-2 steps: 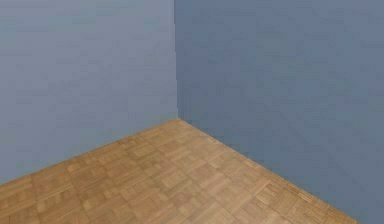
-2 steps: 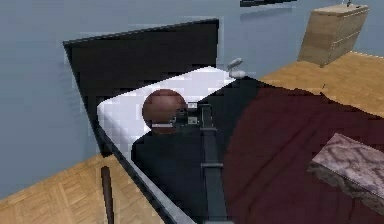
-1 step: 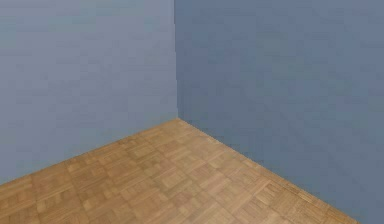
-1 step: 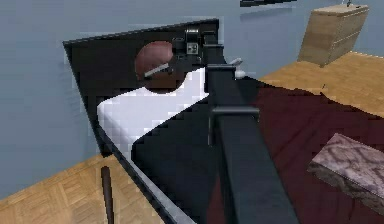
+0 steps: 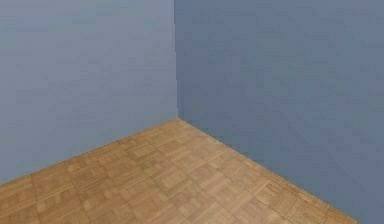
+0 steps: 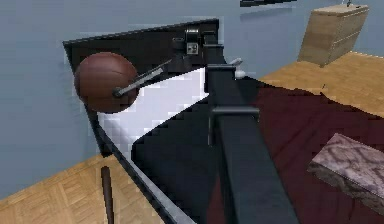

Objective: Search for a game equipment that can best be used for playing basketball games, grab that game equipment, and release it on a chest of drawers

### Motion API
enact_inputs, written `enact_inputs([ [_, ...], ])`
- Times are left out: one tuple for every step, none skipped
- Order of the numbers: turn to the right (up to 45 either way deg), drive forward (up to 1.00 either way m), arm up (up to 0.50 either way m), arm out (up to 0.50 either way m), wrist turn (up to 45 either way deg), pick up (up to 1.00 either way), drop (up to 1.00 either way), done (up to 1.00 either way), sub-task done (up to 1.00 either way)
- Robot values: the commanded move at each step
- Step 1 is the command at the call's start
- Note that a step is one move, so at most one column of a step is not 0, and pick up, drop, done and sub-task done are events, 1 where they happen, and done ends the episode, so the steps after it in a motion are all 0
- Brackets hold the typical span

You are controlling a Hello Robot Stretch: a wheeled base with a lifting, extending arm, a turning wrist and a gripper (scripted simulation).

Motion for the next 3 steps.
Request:
enact_inputs([
  [0.0,0.00,0.00,0.00,-45.0,0.00,0.00,0.00,0.00],
  [0.0,0.00,0.00,0.00,-9.0,0.00,0.00,0.00,0.00],
  [0.0,0.00,0.00,-0.48,0.0,0.00,0.00,0.00,0.00],
])
